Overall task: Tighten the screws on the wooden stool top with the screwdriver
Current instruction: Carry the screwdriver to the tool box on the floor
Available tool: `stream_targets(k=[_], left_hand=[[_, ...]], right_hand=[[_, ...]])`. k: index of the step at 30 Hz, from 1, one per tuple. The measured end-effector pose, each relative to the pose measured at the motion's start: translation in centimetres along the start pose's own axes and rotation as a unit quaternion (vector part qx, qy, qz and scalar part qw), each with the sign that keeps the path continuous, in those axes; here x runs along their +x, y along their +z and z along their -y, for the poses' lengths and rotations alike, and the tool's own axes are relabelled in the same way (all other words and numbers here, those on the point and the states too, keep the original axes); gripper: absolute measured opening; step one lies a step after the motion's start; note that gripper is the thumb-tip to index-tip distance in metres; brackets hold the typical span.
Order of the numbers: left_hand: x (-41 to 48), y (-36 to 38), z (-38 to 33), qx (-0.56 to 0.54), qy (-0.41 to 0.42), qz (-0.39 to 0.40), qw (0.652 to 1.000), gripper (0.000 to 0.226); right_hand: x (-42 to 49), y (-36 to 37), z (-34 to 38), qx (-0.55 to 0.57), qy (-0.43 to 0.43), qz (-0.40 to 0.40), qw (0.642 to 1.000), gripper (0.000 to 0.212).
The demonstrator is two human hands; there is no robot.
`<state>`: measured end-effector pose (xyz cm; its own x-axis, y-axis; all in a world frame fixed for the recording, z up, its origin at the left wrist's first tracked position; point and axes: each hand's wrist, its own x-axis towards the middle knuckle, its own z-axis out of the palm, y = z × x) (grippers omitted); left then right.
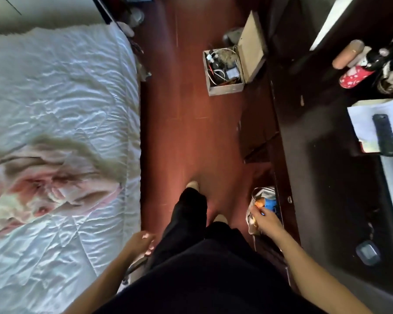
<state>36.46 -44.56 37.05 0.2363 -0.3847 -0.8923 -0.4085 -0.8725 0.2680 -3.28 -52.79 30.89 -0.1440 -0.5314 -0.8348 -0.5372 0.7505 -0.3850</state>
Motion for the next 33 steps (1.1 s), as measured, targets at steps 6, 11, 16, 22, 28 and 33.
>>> stream_targets(k=[6, 11, 16, 22, 28, 33], left_hand=[[4.1, -3.8, -1.3, -0.003, -0.037, 0.004, 0.999, 0.035], [9.2, -9.0, -8.2, -0.014, -0.021, 0.014, 1.000, 0.022], [14.0, -14.2, -18.4, -0.023, 0.049, 0.013, 0.998, 0.019], [17.6, -17.9, -30.5, -0.084, 0.100, -0.001, 0.991, 0.017], [20.1, -21.0, -35.9, -0.080, 0.061, 0.002, 0.995, 0.020], [23.1, -24.7, -38.0, -0.110, 0.001, -0.030, 0.993, 0.019]], right_hand=[[4.4, -1.8, 10.5, 0.015, -0.036, -0.026, 0.999, 0.043], [6.7, -2.2, 14.7, 0.011, -0.008, -0.028, 1.000, 0.041], [8.0, -2.6, 15.8, 0.050, 0.016, -0.012, 0.999, 0.038], [11.7, -4.4, 19.0, 0.040, 0.068, -0.014, 0.997, 0.049], [19.0, -8.1, 30.2, 0.015, 0.052, -0.012, 0.998, 0.044], [24.9, -11.3, 45.3, -0.027, -0.021, 0.005, 0.999, 0.045]])
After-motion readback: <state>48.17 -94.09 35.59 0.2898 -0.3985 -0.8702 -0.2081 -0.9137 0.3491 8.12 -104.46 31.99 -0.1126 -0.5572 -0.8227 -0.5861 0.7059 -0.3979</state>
